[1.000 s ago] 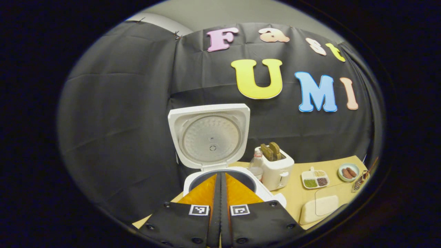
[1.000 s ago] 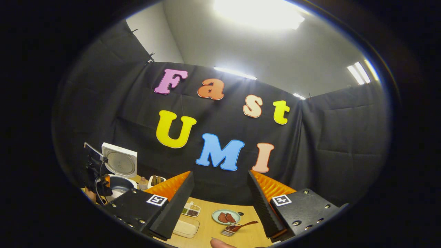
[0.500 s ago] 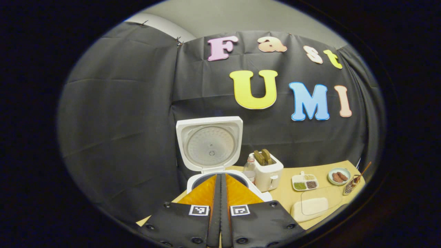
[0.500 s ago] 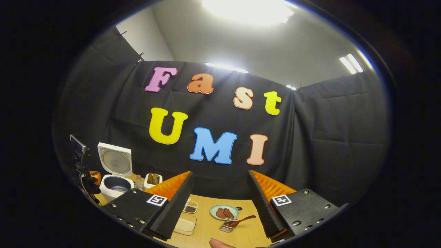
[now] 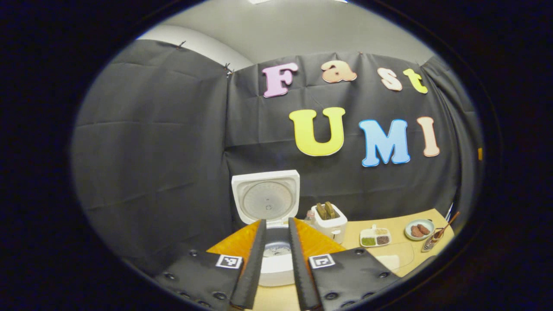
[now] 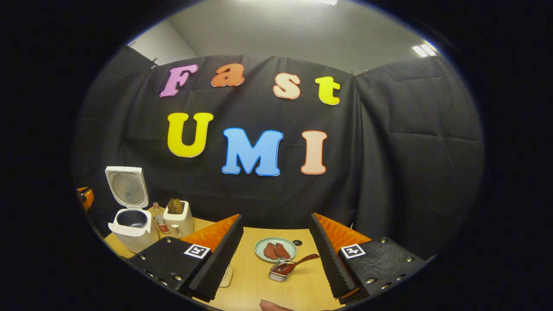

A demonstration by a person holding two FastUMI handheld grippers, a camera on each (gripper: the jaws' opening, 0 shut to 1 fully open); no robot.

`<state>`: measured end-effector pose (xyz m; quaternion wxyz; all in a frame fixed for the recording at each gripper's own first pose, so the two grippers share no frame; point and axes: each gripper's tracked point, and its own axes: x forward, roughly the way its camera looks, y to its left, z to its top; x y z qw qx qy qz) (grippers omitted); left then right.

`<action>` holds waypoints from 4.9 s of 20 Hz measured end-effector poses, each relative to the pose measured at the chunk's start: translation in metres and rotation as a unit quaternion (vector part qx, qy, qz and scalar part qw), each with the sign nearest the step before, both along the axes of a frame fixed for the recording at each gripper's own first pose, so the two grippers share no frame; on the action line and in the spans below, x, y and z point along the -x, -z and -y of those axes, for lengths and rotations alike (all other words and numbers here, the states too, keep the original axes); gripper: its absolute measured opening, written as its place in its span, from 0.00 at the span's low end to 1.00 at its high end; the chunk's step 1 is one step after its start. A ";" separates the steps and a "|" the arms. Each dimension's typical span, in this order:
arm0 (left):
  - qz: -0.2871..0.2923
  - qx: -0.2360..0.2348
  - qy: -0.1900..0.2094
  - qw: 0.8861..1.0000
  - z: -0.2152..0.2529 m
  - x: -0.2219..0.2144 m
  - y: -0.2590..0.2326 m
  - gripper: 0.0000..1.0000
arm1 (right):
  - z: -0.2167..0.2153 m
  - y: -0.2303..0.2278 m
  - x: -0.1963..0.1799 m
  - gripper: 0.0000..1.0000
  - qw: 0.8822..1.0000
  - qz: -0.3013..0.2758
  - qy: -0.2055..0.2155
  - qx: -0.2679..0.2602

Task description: Close the left gripper, press the button to open the rice cooker; take a wooden spoon from the chopstick holder with the right hand, scoop a spoonful of rice and pour it into the rice cooker, then put the wooden spoon back into the chopstick holder.

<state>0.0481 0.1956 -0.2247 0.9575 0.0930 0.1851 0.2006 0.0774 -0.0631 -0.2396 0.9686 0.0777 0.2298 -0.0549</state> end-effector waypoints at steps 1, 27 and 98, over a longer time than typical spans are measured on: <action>0.002 -0.008 -0.005 1.000 0.009 0.004 -0.006 0.51 | 0.010 0.019 -0.006 0.94 1.000 -0.008 0.002 -0.004; -0.099 -0.046 -0.042 0.993 0.168 0.055 -0.025 0.98 | 0.040 0.366 -0.050 0.62 0.942 -0.205 0.061 -0.259; -0.031 -0.016 -0.109 0.993 0.028 0.102 -0.064 0.89 | -0.261 0.217 -0.063 0.19 0.823 -0.245 -0.104 -0.501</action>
